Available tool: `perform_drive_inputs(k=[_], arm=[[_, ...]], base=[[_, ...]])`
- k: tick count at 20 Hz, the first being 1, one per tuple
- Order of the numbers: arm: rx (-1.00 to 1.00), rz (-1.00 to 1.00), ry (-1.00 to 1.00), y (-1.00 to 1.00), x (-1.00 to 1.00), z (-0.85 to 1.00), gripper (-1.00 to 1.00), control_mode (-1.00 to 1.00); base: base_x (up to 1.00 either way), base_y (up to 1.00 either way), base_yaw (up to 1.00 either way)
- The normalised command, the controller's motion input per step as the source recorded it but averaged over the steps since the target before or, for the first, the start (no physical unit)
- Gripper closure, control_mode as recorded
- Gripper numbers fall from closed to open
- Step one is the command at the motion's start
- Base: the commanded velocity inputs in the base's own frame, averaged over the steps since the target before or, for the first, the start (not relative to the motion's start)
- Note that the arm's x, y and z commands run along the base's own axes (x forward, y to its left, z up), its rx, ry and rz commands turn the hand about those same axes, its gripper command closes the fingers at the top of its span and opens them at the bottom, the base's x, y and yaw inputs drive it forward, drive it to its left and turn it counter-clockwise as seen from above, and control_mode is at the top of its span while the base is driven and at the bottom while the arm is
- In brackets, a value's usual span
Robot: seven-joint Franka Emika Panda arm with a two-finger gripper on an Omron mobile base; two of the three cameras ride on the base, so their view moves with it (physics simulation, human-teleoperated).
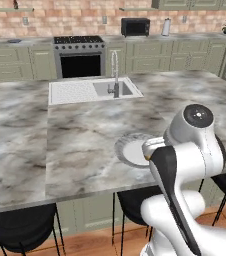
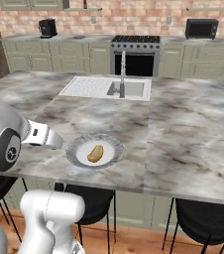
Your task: Move the hot dog bun to the plate on the dining table and place the condiment next to that plate. Then navigate to the fridge and take the sausage and place it on the plate as well.
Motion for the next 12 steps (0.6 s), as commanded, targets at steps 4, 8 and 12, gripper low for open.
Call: perform_drive_inputs(k=[4,8,12], arm=[[0.0,0.0,0.0,0.0,0.0,-0.02,-1.0,1.0],[0.0,0.0,0.0,0.0,0.0,0.0,-1.0,1.0],[0.0,0.0,0.0,0.0,0.0,0.0,-1.0,1.0]], base=[[-0.25,0.32,-0.02],[-0.4,0.96,-0.16],[-0.25,1.0,-0.17]])
